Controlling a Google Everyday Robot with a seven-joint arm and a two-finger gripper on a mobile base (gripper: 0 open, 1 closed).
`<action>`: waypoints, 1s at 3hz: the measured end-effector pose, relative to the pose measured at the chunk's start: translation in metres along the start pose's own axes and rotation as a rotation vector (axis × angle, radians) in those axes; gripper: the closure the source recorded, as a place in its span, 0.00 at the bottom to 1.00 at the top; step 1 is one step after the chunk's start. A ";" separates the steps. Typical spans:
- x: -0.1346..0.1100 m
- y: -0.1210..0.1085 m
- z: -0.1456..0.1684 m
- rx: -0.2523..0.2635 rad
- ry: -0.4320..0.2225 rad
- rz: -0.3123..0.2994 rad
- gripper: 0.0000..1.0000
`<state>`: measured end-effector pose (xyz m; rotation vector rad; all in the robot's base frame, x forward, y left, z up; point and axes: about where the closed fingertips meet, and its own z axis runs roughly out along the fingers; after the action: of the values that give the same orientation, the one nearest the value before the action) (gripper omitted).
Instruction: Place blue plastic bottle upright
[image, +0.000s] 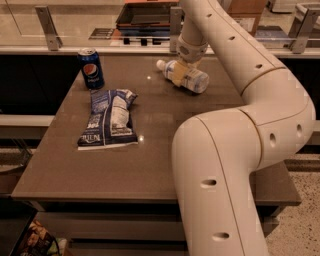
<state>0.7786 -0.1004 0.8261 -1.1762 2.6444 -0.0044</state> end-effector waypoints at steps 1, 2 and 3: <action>0.000 0.000 -0.001 0.000 0.000 0.000 1.00; -0.002 -0.001 -0.001 0.005 -0.014 0.002 1.00; 0.000 -0.005 -0.009 0.020 -0.032 0.011 1.00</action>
Offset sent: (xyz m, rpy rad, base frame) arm 0.0000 0.0000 0.0013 0.0000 0.0000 0.0000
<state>0.7801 -0.1041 0.8357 -1.1465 2.6173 -0.0097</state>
